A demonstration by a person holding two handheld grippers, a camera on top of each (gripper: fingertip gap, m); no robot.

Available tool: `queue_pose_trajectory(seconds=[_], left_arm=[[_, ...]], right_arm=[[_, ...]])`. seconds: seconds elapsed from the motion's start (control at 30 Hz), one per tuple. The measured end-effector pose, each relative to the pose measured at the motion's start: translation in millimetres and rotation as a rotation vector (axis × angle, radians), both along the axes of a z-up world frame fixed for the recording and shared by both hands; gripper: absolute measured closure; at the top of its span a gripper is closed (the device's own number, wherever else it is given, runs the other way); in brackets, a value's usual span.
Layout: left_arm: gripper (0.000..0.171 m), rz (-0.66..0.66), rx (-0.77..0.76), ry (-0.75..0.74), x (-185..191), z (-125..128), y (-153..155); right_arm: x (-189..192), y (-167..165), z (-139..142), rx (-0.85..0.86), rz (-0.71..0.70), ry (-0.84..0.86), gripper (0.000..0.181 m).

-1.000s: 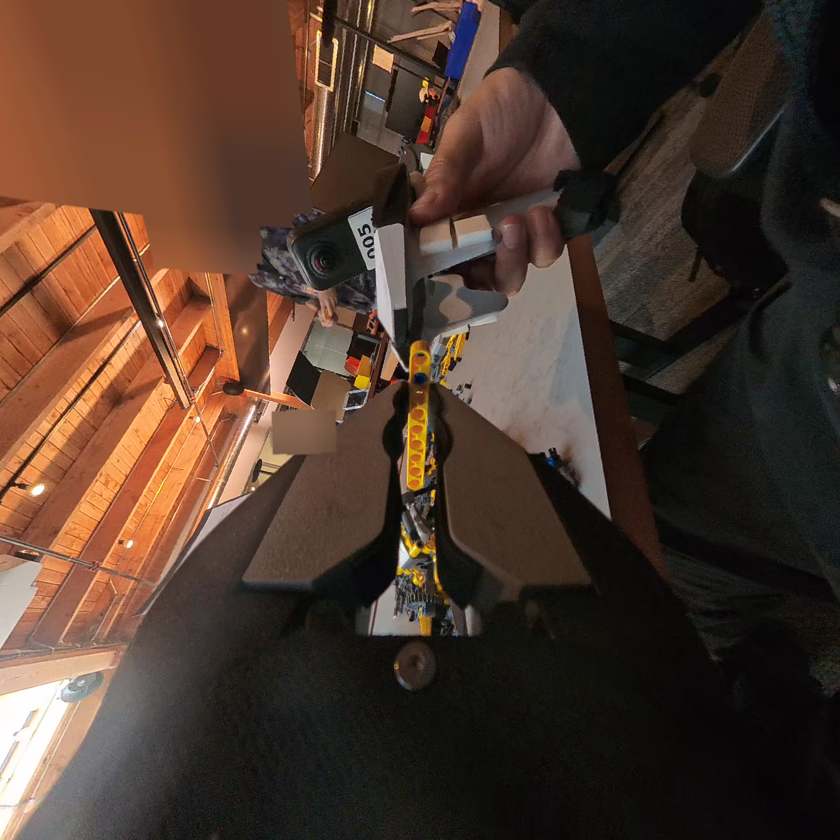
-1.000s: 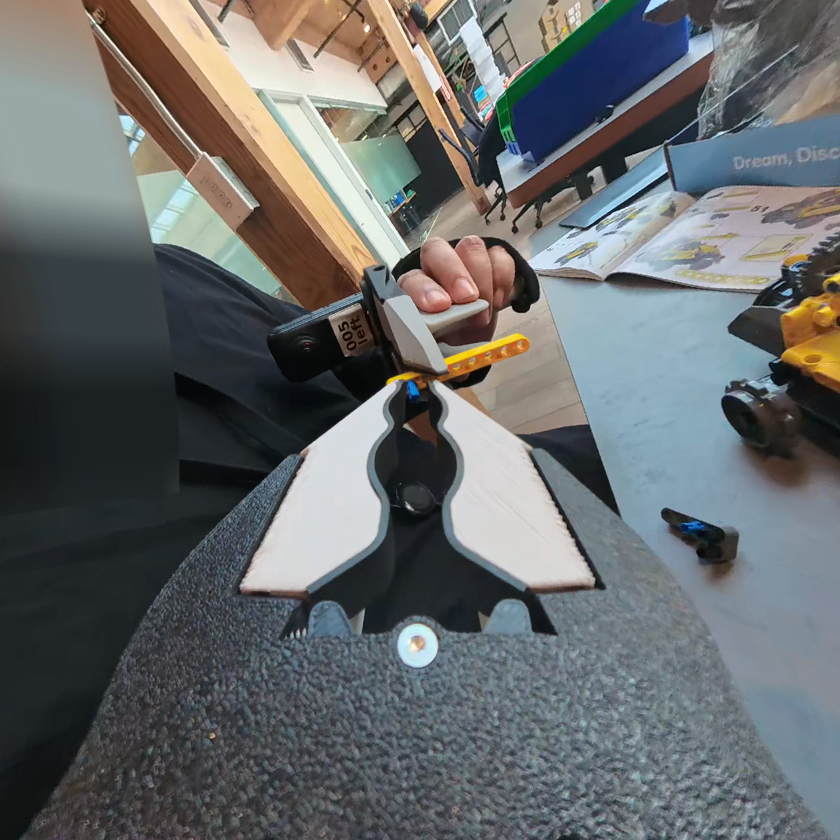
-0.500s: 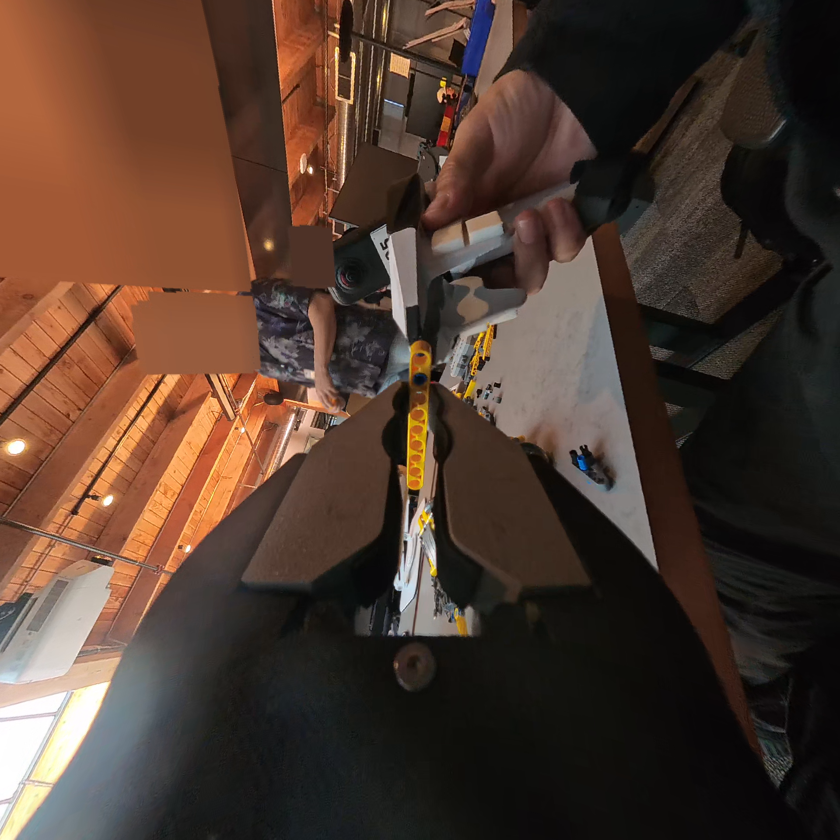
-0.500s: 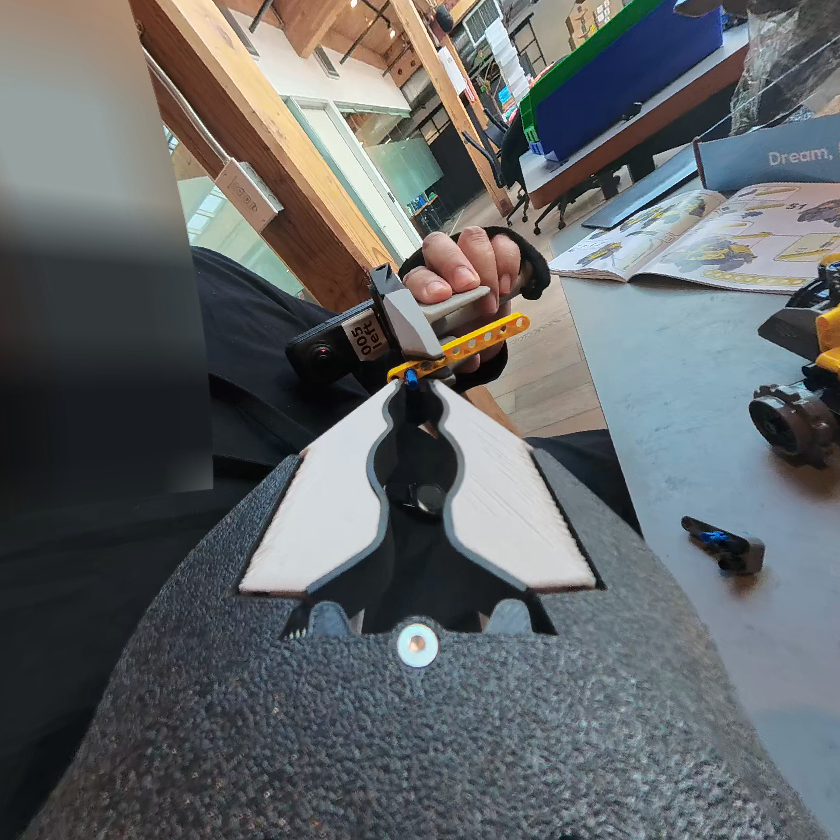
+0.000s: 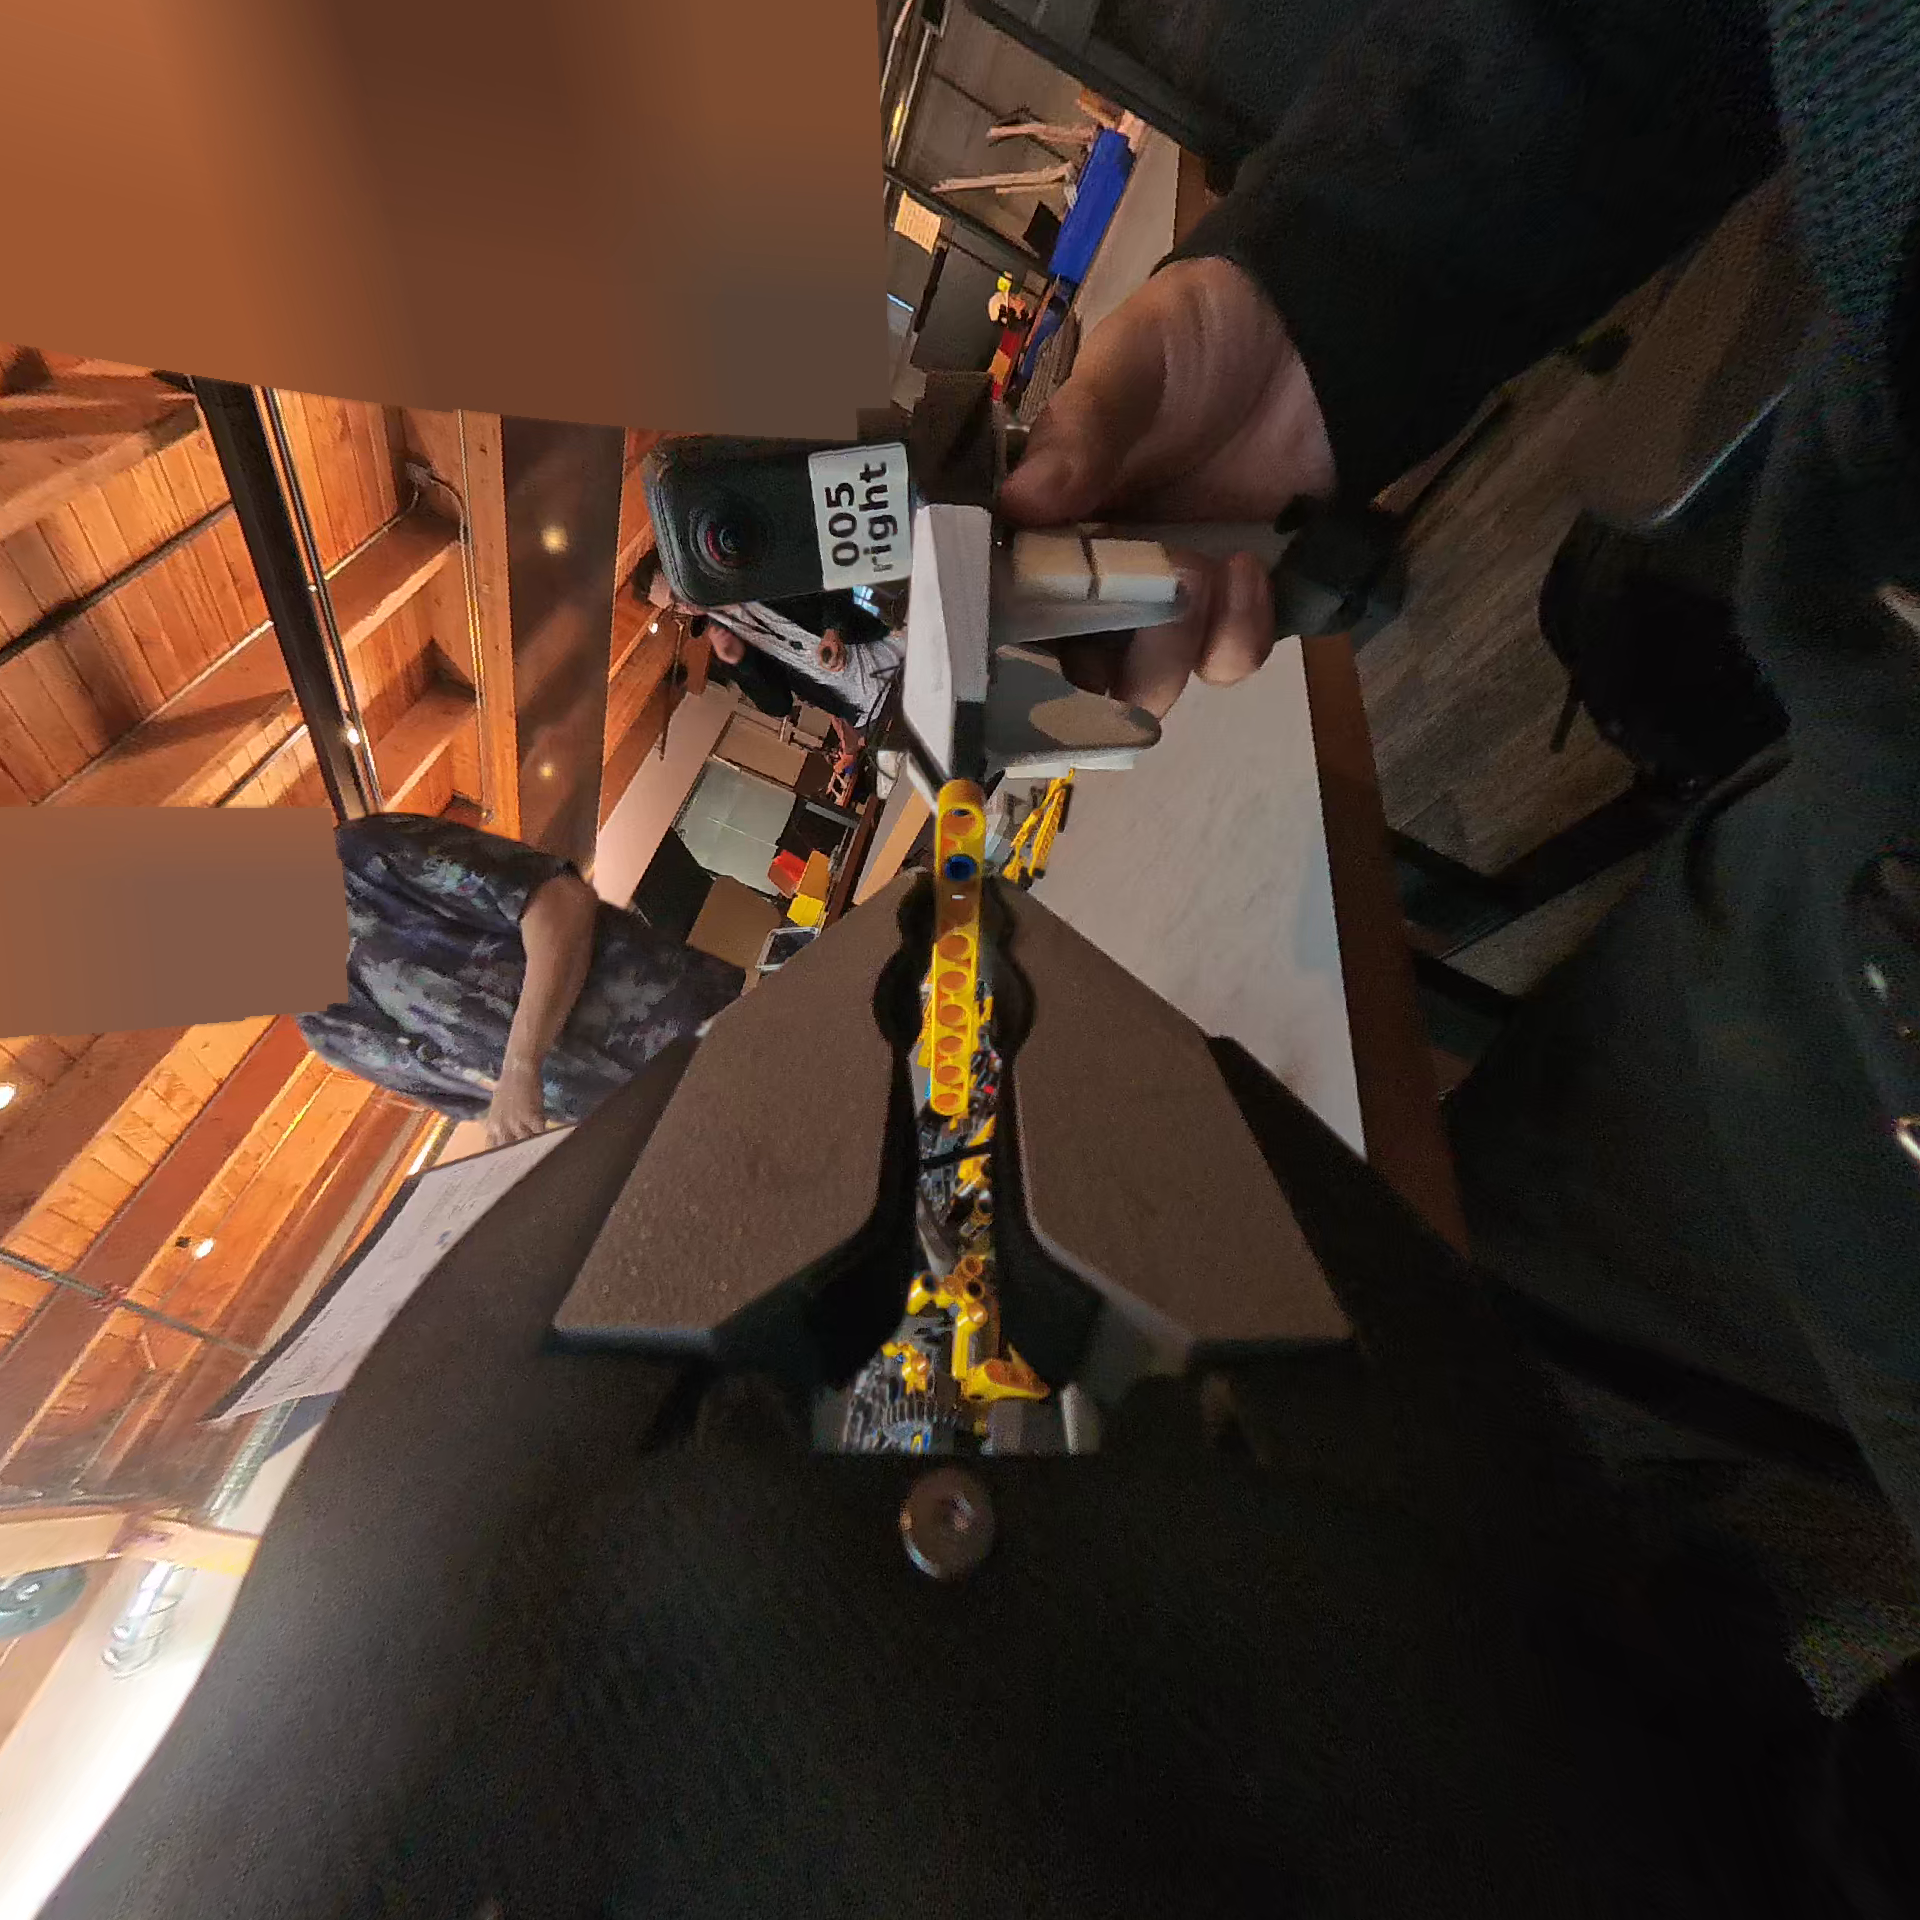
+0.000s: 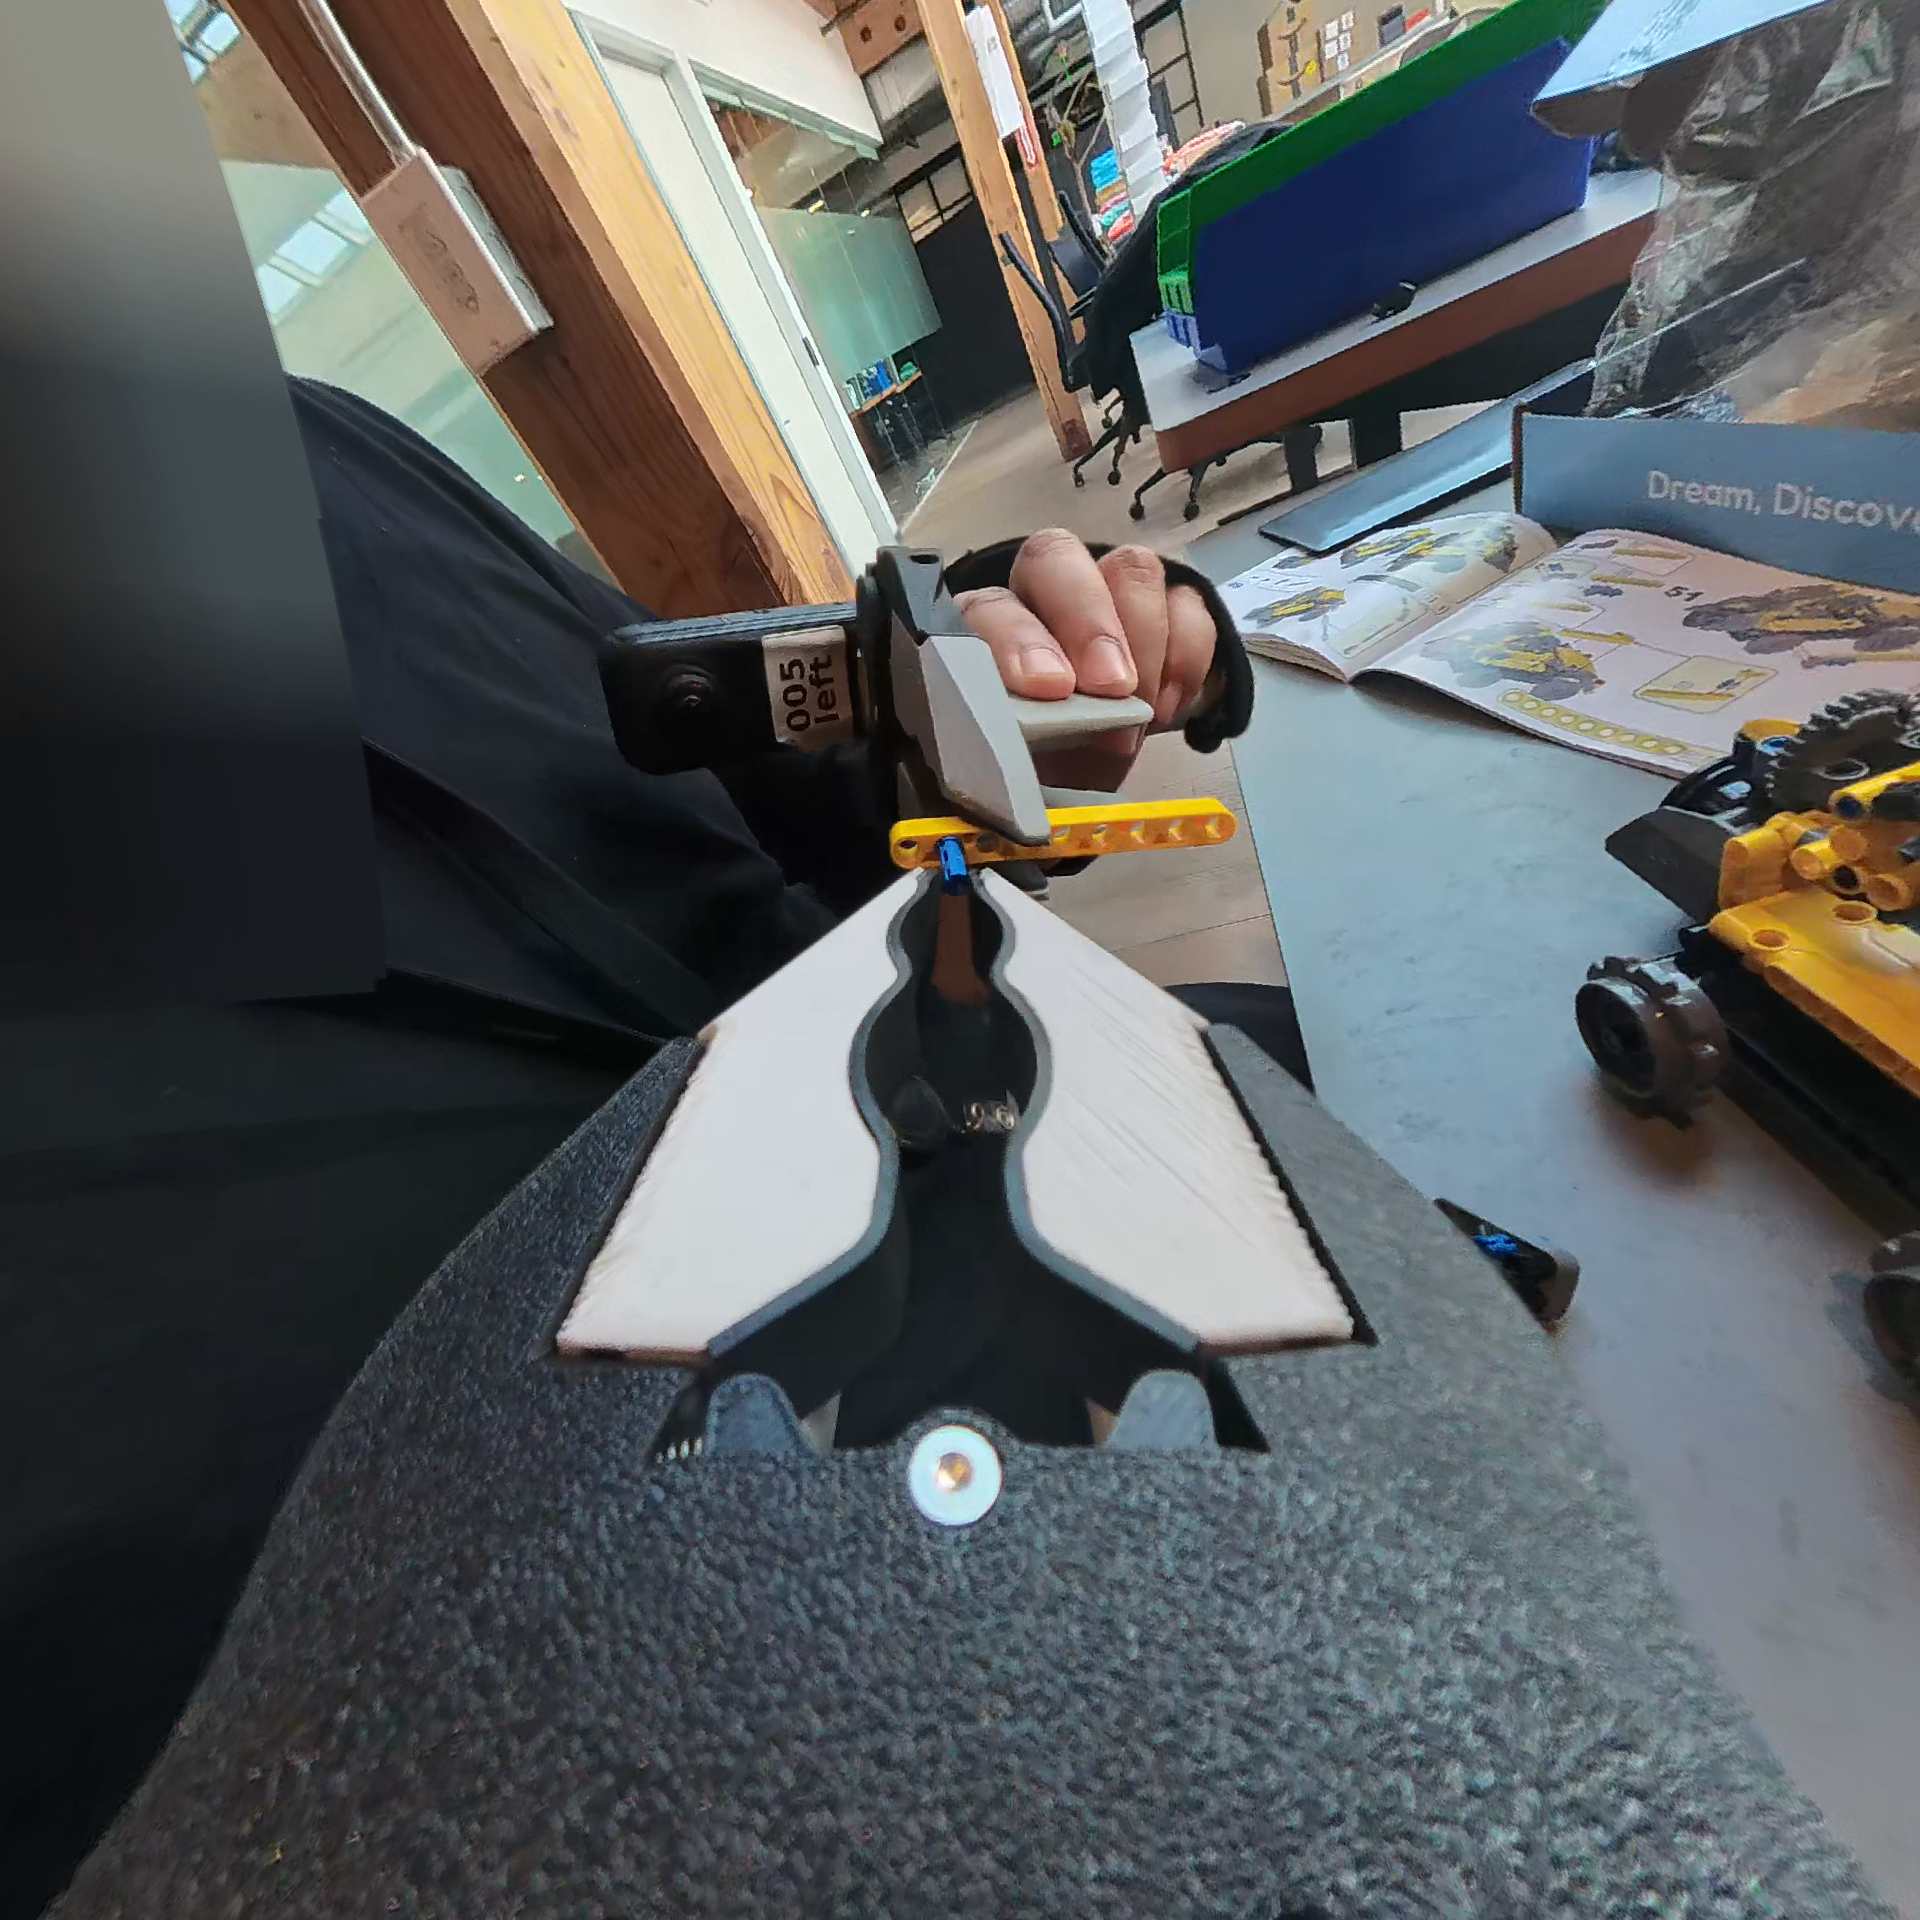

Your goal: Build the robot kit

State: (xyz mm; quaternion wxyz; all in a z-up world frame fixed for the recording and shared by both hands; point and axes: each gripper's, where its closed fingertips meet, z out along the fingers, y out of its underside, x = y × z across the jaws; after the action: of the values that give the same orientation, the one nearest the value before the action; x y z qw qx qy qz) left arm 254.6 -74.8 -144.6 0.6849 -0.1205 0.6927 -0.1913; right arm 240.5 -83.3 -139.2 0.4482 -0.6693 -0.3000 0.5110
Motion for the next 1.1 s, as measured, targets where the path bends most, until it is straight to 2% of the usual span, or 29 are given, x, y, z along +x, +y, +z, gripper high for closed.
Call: queue_pose_trajectory(seconds=[0.3, 0.67, 0.83, 1.0, 1.1], left_arm=[[0.166, -0.019, -0.067, 0.004, -1.2, -1.6, 1.1], [0.166, 0.034, -0.076, 0.080, -2.0, -8.8, 11.0], [0.166, 0.089, -0.087, 0.162, -2.1, -24.0, 17.9], [0.166, 0.110, -0.088, 0.213, -1.2, -35.1, 23.8], [0.166, 0.132, -0.171, 0.280, 2.0, -47.2, 30.7]], right_arm=[[-2.8, 1.0, -1.0, 0.172, -0.054, -0.136, 0.179], [-6.0, 8.6, -7.2, 0.376, -0.149, -0.436, 0.180], [-4.7, 13.1, -23.4, 0.361, -0.152, -0.503, 0.180], [-3.4, 18.8, -33.0, 0.250, -0.148, -0.449, 0.181], [4.0, 28.2, -44.8, 0.227, -0.204, -0.509, 0.177]])
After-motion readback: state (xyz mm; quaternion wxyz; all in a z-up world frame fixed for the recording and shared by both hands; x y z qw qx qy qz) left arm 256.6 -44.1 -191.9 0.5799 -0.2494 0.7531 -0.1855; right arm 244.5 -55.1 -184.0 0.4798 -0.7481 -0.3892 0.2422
